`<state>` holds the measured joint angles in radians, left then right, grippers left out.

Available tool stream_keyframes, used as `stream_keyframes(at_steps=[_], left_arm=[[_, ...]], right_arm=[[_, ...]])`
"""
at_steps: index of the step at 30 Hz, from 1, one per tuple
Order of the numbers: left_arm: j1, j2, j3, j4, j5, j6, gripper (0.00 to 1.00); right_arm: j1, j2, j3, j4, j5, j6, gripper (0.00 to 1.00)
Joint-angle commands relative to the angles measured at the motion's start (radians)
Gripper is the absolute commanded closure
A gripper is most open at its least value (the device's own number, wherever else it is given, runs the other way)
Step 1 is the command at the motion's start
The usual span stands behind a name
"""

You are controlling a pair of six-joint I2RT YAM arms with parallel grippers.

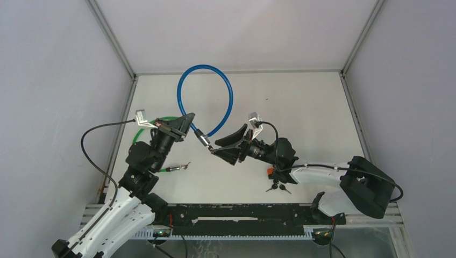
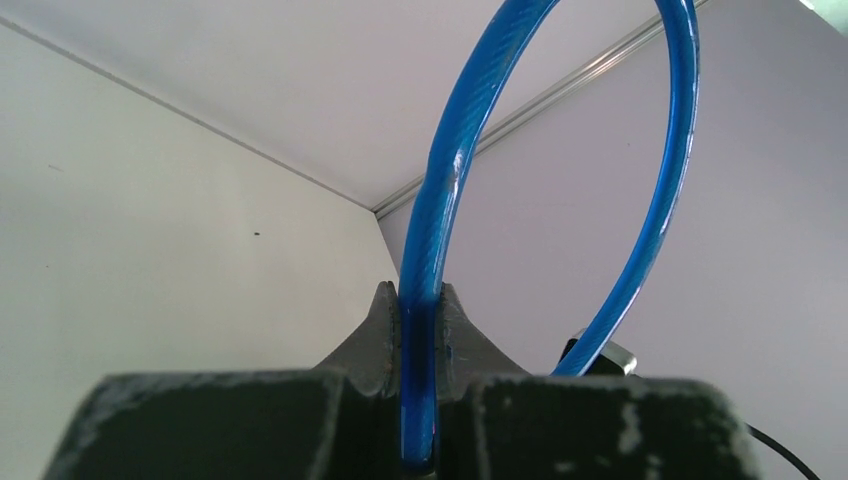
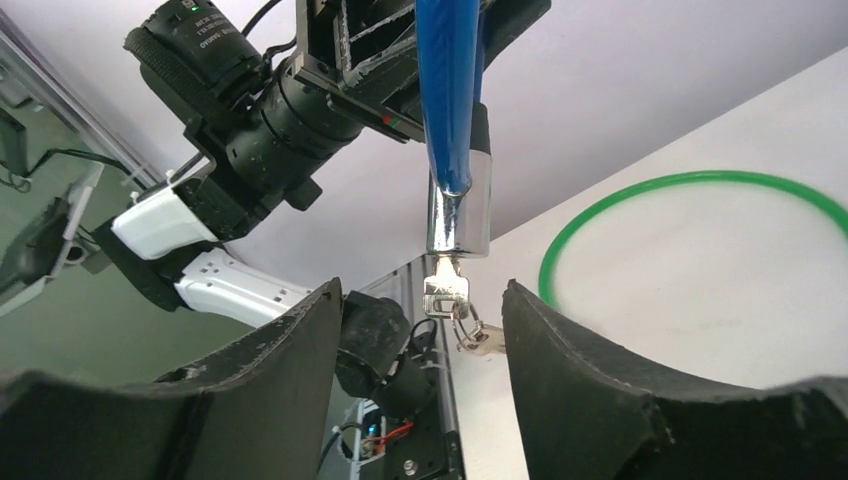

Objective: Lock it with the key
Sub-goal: Lock the lock.

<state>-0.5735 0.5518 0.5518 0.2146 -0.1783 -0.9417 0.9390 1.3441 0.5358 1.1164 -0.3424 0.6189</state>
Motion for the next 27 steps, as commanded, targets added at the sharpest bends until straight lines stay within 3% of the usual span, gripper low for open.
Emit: stream_keyframes(at_steps=[1, 8, 12, 27], left_arm=[[0.002, 0.004, -0.003, 0.125, 0.026, -0.036, 1.0], [0.002, -0.004, 0.0, 0.121, 0.043, -0.041, 1.0], [0.002, -0.009, 0.0, 0.116, 0.046, -0.043, 1.0], [0.002, -0.027, -0.006, 0.102, 0.038, -0.04, 1.0]], right_arm=[[-0.024, 0.044, 0.022, 0.092, -0.076, 0.101, 0.34], [-0.054, 0.157, 0.068, 0.206, -0.183, 0.212, 0.3], [-0.059, 0.19, 0.091, 0.245, -0.219, 0.246, 0.34], [-0.075, 0.263, 0.128, 0.292, -0.27, 0.331, 0.86]])
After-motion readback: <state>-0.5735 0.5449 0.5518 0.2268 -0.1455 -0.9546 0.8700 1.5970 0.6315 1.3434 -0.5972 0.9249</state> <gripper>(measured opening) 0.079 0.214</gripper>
